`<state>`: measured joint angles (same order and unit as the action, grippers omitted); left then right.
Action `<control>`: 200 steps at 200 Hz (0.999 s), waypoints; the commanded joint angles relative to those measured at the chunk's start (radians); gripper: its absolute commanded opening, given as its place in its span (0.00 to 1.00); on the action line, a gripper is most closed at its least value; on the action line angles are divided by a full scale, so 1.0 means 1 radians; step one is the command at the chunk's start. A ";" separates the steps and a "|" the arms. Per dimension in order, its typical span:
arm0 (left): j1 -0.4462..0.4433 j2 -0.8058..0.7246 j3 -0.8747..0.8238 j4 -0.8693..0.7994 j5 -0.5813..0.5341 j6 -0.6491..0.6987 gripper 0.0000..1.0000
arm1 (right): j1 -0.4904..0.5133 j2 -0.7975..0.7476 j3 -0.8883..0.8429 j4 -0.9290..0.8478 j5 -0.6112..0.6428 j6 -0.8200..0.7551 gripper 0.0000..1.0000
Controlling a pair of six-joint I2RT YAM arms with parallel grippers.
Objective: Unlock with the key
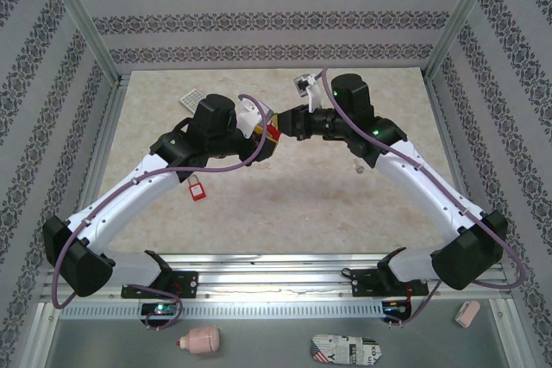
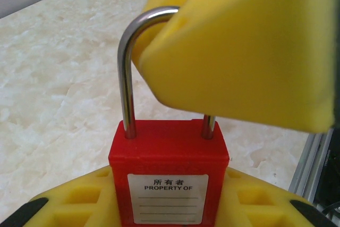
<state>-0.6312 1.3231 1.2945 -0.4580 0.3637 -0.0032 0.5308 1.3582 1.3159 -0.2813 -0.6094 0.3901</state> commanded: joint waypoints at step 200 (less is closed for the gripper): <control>-0.077 -0.100 -0.235 0.228 -0.438 -0.025 0.00 | 0.007 0.002 -0.011 -0.007 0.414 0.217 0.00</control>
<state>-0.6827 1.2480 1.0847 -0.2558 0.1551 -0.0109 0.5514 1.3624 1.3148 -0.3386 -0.4263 0.4950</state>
